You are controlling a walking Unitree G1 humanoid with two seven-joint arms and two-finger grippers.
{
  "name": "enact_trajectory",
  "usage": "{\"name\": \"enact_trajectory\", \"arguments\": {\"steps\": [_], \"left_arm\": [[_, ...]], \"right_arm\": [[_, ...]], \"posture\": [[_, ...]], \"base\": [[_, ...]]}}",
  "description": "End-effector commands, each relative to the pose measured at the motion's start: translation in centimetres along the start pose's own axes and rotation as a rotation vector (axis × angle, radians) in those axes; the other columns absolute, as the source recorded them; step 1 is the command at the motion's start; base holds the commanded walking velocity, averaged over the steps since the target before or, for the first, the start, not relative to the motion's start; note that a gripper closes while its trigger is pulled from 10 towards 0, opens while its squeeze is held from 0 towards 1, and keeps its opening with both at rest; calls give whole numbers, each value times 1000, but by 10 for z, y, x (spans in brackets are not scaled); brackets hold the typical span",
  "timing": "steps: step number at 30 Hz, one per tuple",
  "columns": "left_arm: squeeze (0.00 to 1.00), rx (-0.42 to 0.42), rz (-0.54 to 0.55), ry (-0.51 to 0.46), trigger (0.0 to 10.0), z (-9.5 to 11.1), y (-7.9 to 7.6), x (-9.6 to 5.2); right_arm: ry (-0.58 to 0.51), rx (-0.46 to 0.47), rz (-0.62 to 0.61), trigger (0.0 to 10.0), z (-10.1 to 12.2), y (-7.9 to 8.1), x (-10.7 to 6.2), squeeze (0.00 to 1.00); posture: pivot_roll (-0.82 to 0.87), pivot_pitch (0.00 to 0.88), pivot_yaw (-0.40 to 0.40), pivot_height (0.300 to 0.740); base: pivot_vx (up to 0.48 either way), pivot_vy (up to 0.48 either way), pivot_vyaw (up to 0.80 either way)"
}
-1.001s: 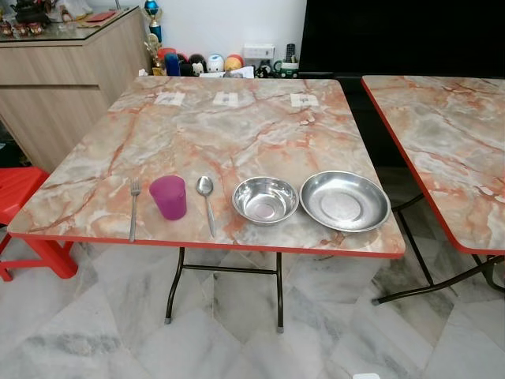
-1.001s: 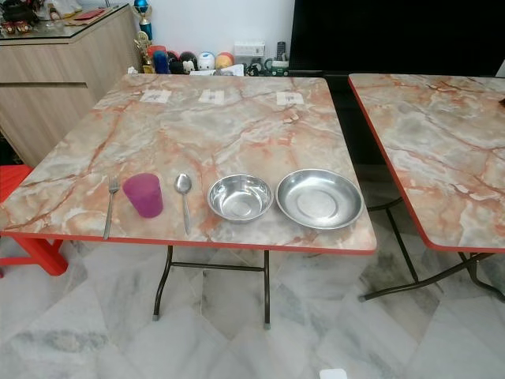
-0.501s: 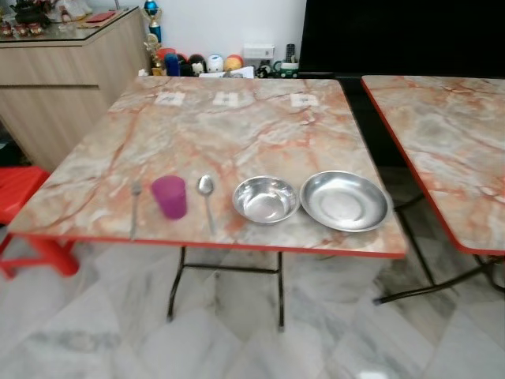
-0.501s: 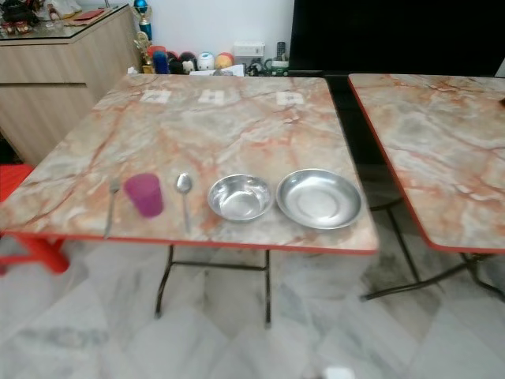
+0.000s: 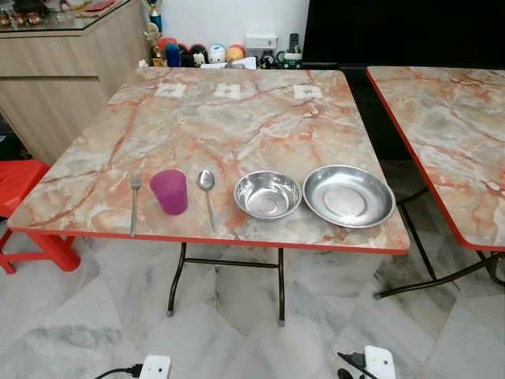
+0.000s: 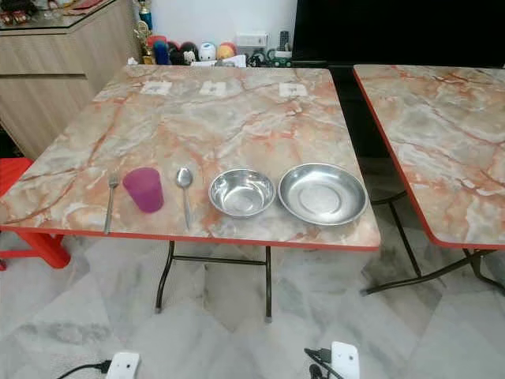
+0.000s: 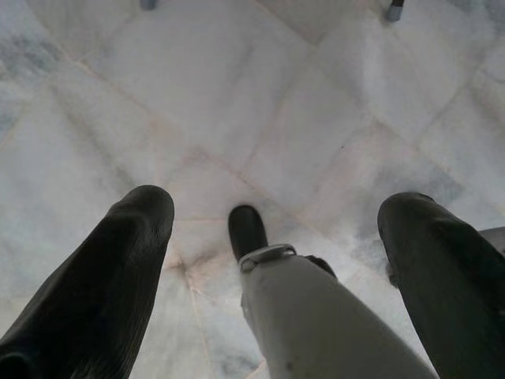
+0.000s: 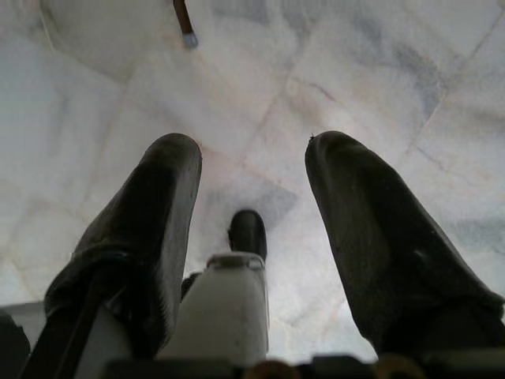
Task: Setting the table
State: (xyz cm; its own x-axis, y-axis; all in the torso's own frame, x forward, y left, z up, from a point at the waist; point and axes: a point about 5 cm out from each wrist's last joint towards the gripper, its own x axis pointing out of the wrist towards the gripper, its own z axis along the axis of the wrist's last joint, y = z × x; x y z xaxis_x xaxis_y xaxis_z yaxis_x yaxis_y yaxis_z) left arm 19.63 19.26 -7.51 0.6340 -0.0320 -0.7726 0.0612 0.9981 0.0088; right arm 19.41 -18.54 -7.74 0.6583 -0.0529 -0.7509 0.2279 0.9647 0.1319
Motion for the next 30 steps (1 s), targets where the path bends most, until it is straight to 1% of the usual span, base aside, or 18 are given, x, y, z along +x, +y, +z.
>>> {"name": "enact_trajectory", "arguments": {"steps": [1,3,7,9,10,12,13,15,16,17,21,23,25,26,27,28,30], "left_arm": [[0,9,-7,23,10000,-1,-8,2],[0,12,-11,13,10000,5,-15,4],[0,9,-10,-2,10000,3,-17,3],[0,-1,-2,-25,10000,-4,-11,0],[0,-1,-2,-25,10000,-4,-11,0],[0,-21,13,-56,10000,-8,-1,-4],[0,-21,13,-56,10000,-8,-1,-4],[0,-34,26,-65,10000,-10,12,-7],[0,-34,26,-65,10000,-10,12,-7],[0,-35,31,-64,10000,-9,16,-8],[0,-39,47,-77,10000,-2,27,-8],[0,-44,55,-88,10000,2,29,-8],[0,-42,53,-111,10000,12,26,-5],[0,-42,45,-140,10000,20,22,-3],[0,-42,42,-159,10000,24,20,-2],[0,-39,42,-169,10000,26,20,-2],[0,-37,43,-181,10000,27,21,-2]], "right_arm": [[-40,55,-12,10000,0,-1,-1,0],[-91,61,-18,10000,4,-2,-2,0],[-128,72,-16,10000,8,-2,-2,0],[-161,85,-16,10000,10,-2,-3,0],[-161,85,-16,10000,10,-2,-3,0],[-182,102,-15,10000,12,-3,-3,0],[-182,102,-15,10000,12,-3,-3,0],[-208,94,-4,10000,15,-2,-3,0],[-208,94,-4,10000,15,-2,-3,0],[-218,100,-1,10000,16,-2,-4,0],[-234,83,5,10000,18,-2,-4,0],[-238,71,9,10000,19,-1,-4,0],[-241,66,11,10000,21,-1,-3,0],[-342,55,29,10000,42,2,-2,0],[-527,34,51,10000,81,7,-5,0],[-621,25,61,10000,100,11,-9,0],[-648,23,64,10000,106,12,-10,0]], "posture": [[20,102,-10,740],[12,104,-12,740],[7,107,-15,740],[7,107,-15,740],[7,107,-15,740],[1,106,-20,740],[1,106,-20,740],[2,104,-20,740],[2,104,-20,740],[2,102,-20,740],[-1,80,-20,740],[1,70,-17,740],[5,62,-16,740],[7,55,-15,740],[8,49,-13,740],[11,42,-12,740],[12,38,-13,740]], "base": [[0,0,0],[0,0,0],[0,0,0],[0,0,0],[0,0,0],[0,0,0],[0,0,0],[0,0,0],[0,0,0],[0,0,0],[0,0,0],[0,0,0],[0,0,0],[0,0,0],[0,0,0],[0,0,0],[0,0,0]]}}
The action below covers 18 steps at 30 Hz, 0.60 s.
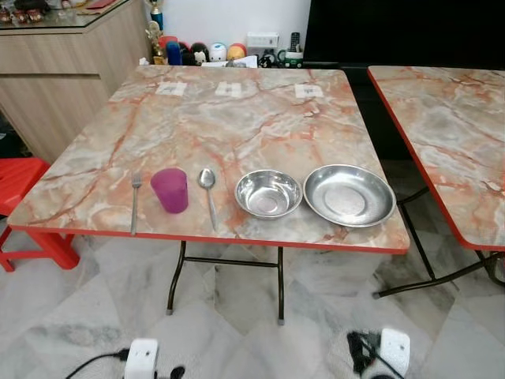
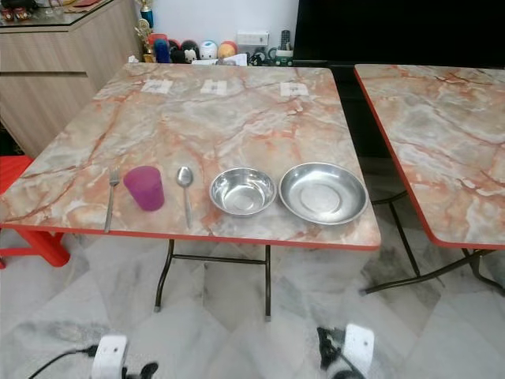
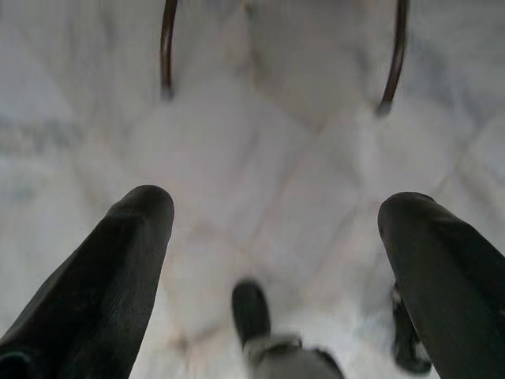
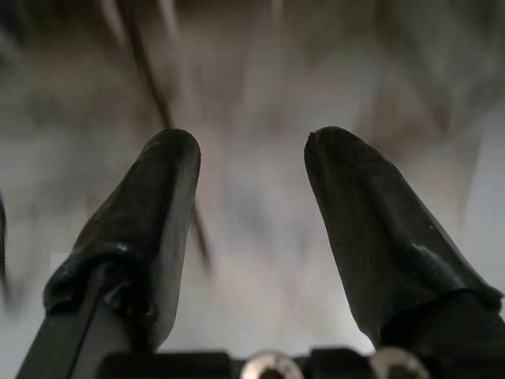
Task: Setting the table
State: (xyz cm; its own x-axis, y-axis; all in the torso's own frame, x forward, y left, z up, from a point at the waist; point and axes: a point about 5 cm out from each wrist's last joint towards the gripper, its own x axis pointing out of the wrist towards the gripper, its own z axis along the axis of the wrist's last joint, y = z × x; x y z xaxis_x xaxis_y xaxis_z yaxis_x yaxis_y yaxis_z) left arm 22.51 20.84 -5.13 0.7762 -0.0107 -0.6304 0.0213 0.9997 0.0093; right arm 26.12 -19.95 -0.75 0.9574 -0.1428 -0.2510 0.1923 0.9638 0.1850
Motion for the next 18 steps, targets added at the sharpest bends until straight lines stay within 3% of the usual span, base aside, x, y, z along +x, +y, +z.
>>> {"name": "enact_trajectory", "arguments": {"steps": [1,5,12,18], "left_arm": [[0,-10,17,12,10000,-8,4,-4],[0,-18,26,-3,10000,-11,9,-7],[0,-35,77,-66,10000,-21,33,-21],[0,-25,74,-32,10000,-33,31,-26]], "right_arm": [[-59,-4,8,10000,10,3,3,0],[-71,-2,14,10000,12,6,4,0],[-169,-13,9,10000,25,5,1,0],[-268,-2,-38,10000,48,3,4,0]], "posture": [[11,30,-12,740],[13,20,-11,740],[21,30,-4,740],[14,54,1,740]], "base": [[0,0,0],[0,0,0],[0,0,0],[0,0,0]]}}
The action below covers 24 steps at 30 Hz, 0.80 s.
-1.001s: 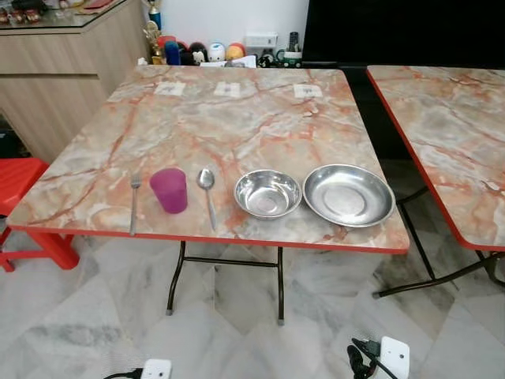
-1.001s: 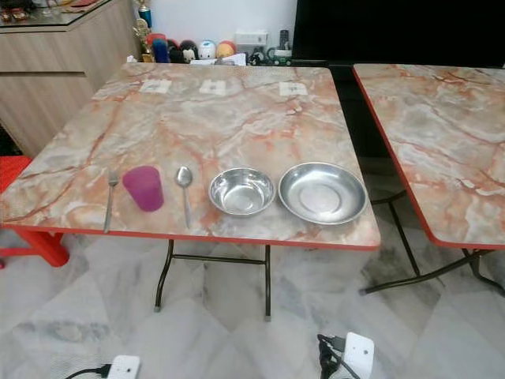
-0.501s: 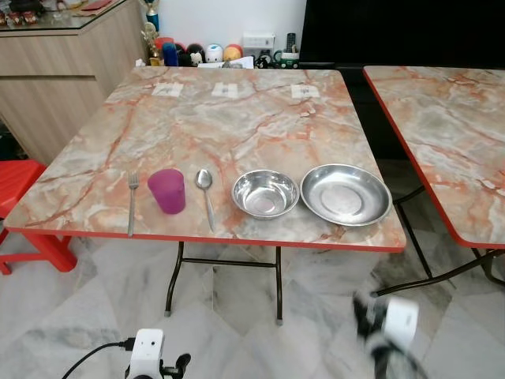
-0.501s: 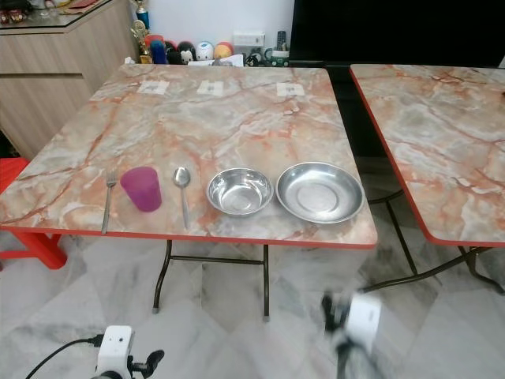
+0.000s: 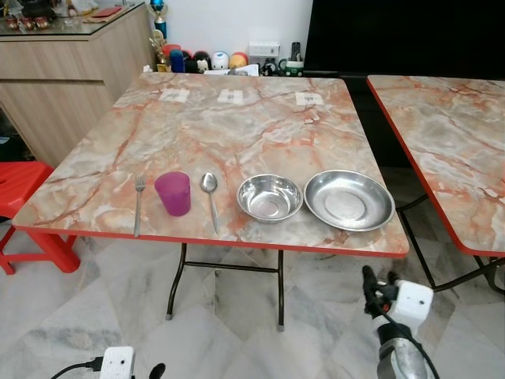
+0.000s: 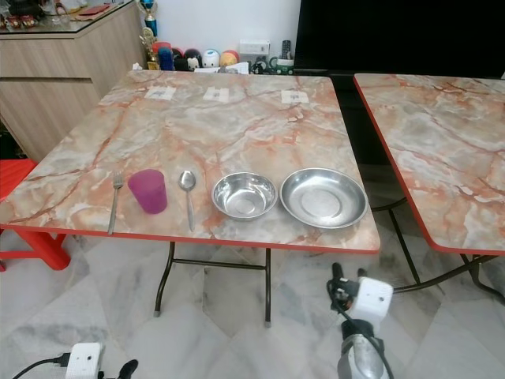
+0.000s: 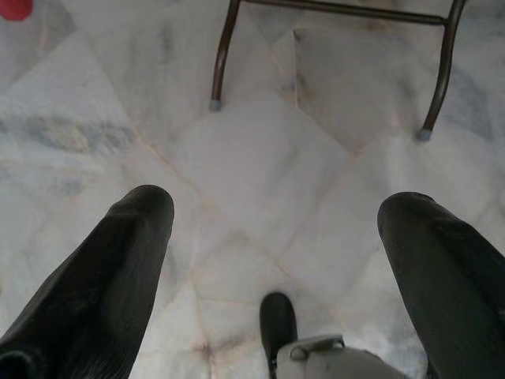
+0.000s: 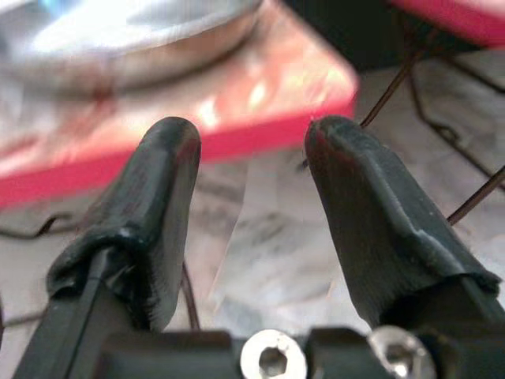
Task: Setting the table
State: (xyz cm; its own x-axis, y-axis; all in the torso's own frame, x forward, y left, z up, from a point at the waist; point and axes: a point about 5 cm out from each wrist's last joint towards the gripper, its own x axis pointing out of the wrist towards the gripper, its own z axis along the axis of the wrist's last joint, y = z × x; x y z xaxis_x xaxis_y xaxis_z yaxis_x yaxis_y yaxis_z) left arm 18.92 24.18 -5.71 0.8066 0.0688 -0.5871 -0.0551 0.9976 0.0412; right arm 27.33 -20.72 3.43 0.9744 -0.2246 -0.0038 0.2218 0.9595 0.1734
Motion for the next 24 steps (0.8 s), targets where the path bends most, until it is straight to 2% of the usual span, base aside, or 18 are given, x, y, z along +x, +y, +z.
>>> {"name": "enact_trajectory", "arguments": {"steps": [1,8,12,14,15,19,21,24], "left_arm": [[0,-3,-12,21,10000,-6,-5,-2],[0,-14,-38,17,10000,-7,-17,0],[0,-13,-38,39,10000,-10,-17,-1],[0,-6,-36,51,10000,-11,-17,-1],[0,3,-35,67,10000,-12,-16,-1],[0,-13,-21,81,10000,-13,-15,-1],[0,-54,-2,81,10000,-13,-13,0],[0,-68,8,94,10000,-15,-12,-1]], "right_arm": [[-30,7,-10,10000,9,3,7,0],[-120,-33,-36,10000,33,0,13,0],[-207,-164,-34,10000,55,-5,14,0],[-216,-165,-63,10000,61,-10,15,0],[-234,-199,-68,10000,68,-14,18,0],[-230,-136,-28,10000,73,-11,22,0],[-203,-93,32,10000,69,-1,20,0],[-145,-34,26,10000,61,4,14,0]], "posture": [[10,59,2,740],[5,74,1,740],[-9,79,3,740],[-14,79,3,740],[-16,79,3,740],[-27,77,0,740],[-27,74,-2,740],[-37,57,12,740]], "base": [[0,0,0],[0,0,0],[0,0,0],[0,0,0],[0,0,0],[0,0,0],[0,0,0],[0,0,0]]}}
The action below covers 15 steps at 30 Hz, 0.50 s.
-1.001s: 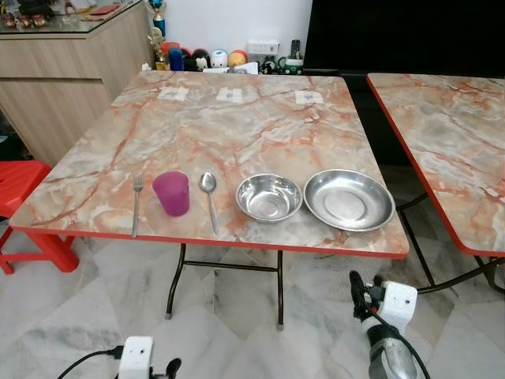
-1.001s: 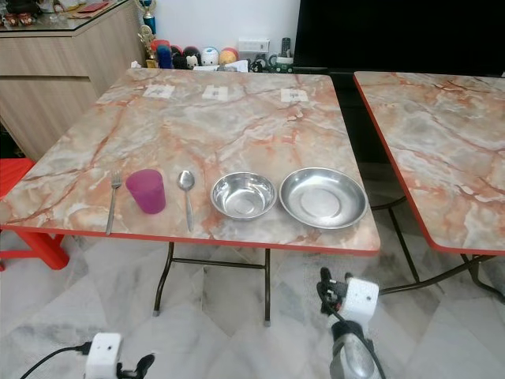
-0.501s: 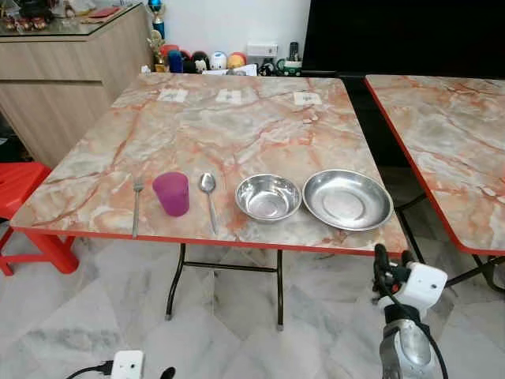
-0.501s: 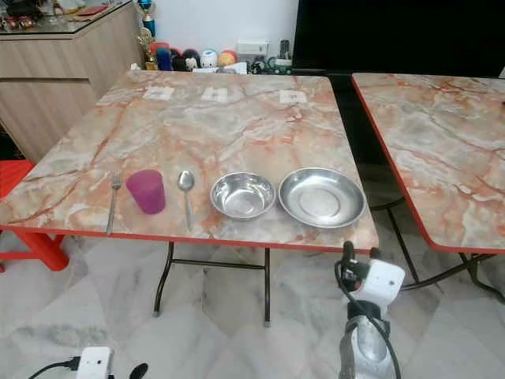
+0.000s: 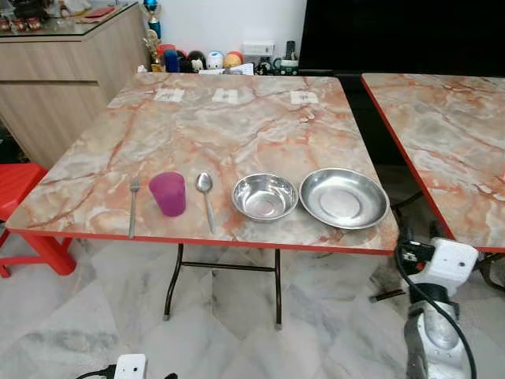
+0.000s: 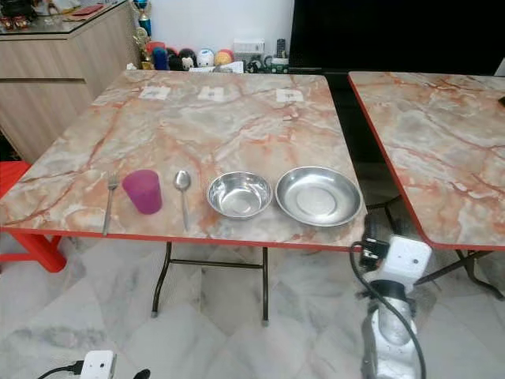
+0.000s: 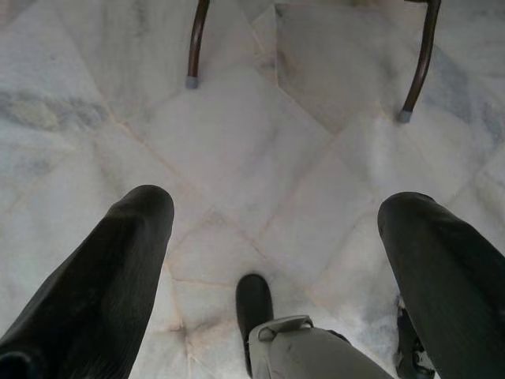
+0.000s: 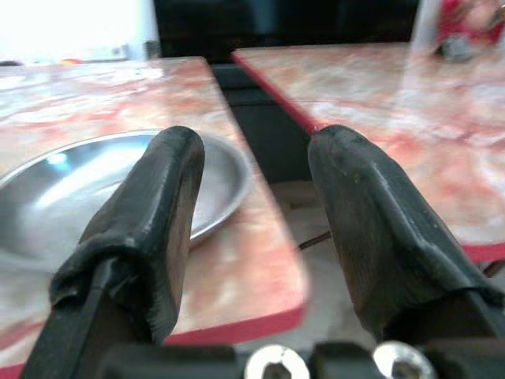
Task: Setting the table
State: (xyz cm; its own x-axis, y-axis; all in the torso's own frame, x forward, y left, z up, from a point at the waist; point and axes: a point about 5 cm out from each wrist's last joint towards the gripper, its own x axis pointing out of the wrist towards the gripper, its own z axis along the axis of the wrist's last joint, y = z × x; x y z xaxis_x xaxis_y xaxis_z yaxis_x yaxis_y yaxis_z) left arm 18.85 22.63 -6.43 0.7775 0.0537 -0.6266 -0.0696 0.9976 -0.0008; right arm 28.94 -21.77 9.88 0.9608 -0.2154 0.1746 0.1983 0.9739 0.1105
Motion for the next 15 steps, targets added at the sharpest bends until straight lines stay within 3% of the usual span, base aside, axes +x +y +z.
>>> {"name": "enact_trajectory", "arguments": {"steps": [1,4,9,15], "left_arm": [[0,-32,23,50,10000,-10,4,-4],[0,-39,21,62,10000,-14,5,-5],[0,-55,38,73,10000,-15,8,-6],[0,-65,54,92,10000,-19,11,-8]], "right_arm": [[52,47,0,10000,-6,2,-7,0],[57,41,42,10000,-4,8,-9,0],[39,97,-28,10000,2,4,-4,0],[66,112,-42,10000,-2,10,-11,0]], "posture": [[-38,54,13,740],[-44,41,19,740],[-40,35,24,740],[-40,26,27,740]], "base": [[0,0,0],[0,0,0],[0,0,0],[0,0,0]]}}
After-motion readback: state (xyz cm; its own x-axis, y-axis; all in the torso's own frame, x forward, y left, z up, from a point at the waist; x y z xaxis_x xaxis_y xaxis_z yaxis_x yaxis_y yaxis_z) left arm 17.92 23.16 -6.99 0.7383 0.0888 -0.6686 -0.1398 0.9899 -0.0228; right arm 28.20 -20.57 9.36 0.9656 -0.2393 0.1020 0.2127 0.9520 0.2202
